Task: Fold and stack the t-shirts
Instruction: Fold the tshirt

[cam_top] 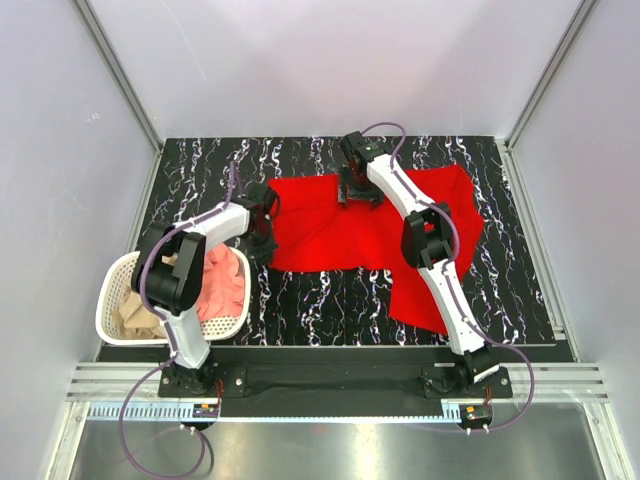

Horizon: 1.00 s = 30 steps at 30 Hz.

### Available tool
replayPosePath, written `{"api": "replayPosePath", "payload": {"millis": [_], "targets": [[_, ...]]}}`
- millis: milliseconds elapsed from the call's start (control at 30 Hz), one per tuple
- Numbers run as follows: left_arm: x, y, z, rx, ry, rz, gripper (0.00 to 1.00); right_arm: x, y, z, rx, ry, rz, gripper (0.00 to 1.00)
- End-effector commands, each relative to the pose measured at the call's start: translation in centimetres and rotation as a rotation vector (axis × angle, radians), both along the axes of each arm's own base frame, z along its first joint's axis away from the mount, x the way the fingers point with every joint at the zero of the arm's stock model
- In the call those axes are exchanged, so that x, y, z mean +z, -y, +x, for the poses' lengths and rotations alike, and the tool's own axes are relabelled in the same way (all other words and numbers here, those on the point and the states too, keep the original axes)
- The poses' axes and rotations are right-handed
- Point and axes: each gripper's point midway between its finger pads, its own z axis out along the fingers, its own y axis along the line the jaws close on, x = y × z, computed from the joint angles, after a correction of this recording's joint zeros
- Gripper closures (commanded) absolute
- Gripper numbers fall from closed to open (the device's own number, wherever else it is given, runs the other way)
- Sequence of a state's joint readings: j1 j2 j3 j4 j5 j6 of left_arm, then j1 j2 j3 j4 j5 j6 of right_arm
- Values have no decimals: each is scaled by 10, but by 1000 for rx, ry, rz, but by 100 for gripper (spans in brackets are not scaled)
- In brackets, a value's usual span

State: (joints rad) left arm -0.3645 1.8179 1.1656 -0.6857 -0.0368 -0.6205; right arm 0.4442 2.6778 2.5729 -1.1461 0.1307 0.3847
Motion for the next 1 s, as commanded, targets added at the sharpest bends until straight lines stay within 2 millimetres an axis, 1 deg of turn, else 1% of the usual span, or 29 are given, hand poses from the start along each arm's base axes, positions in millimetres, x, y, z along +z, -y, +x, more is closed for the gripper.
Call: {"api": "replayPosePath", "payload": {"millis": [0, 33, 67, 100, 133, 167, 200, 233, 267, 333, 367, 400, 433, 467, 500, 533, 567, 600, 633, 667, 700, 733, 767, 800, 833, 867, 900, 933, 967], "targets": [[10, -10, 45, 31, 74, -19, 100, -21, -25, 15, 37, 27, 83, 15], [7, -19, 53, 53, 69, -7, 100, -18, -30, 17, 40, 34, 107, 14], [8, -24, 59, 54, 73, -3, 100, -15, -38, 17, 40, 35, 146, 14], [17, -26, 73, 58, 98, -2, 100, -6, -42, 23, 39, 60, 168, 14], [13, -34, 79, 70, 93, 13, 100, 4, -49, 23, 44, 64, 211, 13], [14, -38, 82, 65, 86, 26, 100, 19, -56, 23, 49, 67, 258, 13], [23, -39, 94, 66, 117, 28, 100, 30, -57, 21, 44, 65, 276, 12], [23, -42, 97, 66, 115, 29, 100, 56, -53, 21, 32, 90, 300, 11], [26, -41, 100, 50, 125, 27, 100, 61, -47, 10, 18, 56, 289, 9], [29, -35, 103, 27, 133, -5, 100, 84, -31, 0, 9, 58, 255, 8], [30, -32, 104, 5, 142, -23, 100, 108, -11, -10, 0, 76, 218, 7], [30, -24, 101, -16, 134, -65, 100, 121, 1, -21, -6, 64, 202, 6], [26, -22, 96, -26, 121, -77, 100, 159, 13, -33, -8, 107, 220, 5], [27, -20, 94, -43, 128, -91, 100, 153, 31, -53, -16, 25, 219, 5], [27, -17, 91, -53, 127, -111, 100, 160, 41, -67, -22, 0, 230, 5], [23, -17, 83, -57, 113, -117, 100, 188, 49, -86, -19, 10, 274, 6], [22, -16, 81, -63, 119, -126, 100, 173, 65, -113, -49, -92, 258, 7], [27, -14, 80, -68, 135, -142, 100, 174, 84, -124, -100, -114, 265, 8], [28, -13, 77, -73, 137, -147, 100, 196, 95, -143, -118, -70, 288, 9], [25, -13, 73, -77, 135, -152, 100, 174, 104, -163, -158, -125, 284, 9], [28, -11, 72, -82, 142, -165, 100, 174, 117, -173, -200, -114, 286, 11], [28, -10, 70, -85, 142, -170, 100, 188, 125, -189, -228, -56, 299, 13], [28, -10, 68, -90, 143, -175, 100, 168, 130, -209, -284, -114, 301, 14], [29, -9, 67, -93, 143, -184, 100, 165, 134, -219, -317, -124, 317, 16], [32, -7, 66, -99, 149, -191, 100, 170, 140, -231, -379, -105, 363, 21], [32, -6, 66, -100, 152, -195, 100, 150, 142, -246, -414, -147, 366, 23], [33, -5, 65, -104, 154, -200, 100, 144, 144, -254, -445, -153, 371, 25], [35, -5, 64, -107, 158, -204, 100, 144, 149, -262, -481, -134, 388, 27], [36, -4, 64, -105, 160, -209, 100, 126, 151, -275, -533, -174, 384, 30]]}}
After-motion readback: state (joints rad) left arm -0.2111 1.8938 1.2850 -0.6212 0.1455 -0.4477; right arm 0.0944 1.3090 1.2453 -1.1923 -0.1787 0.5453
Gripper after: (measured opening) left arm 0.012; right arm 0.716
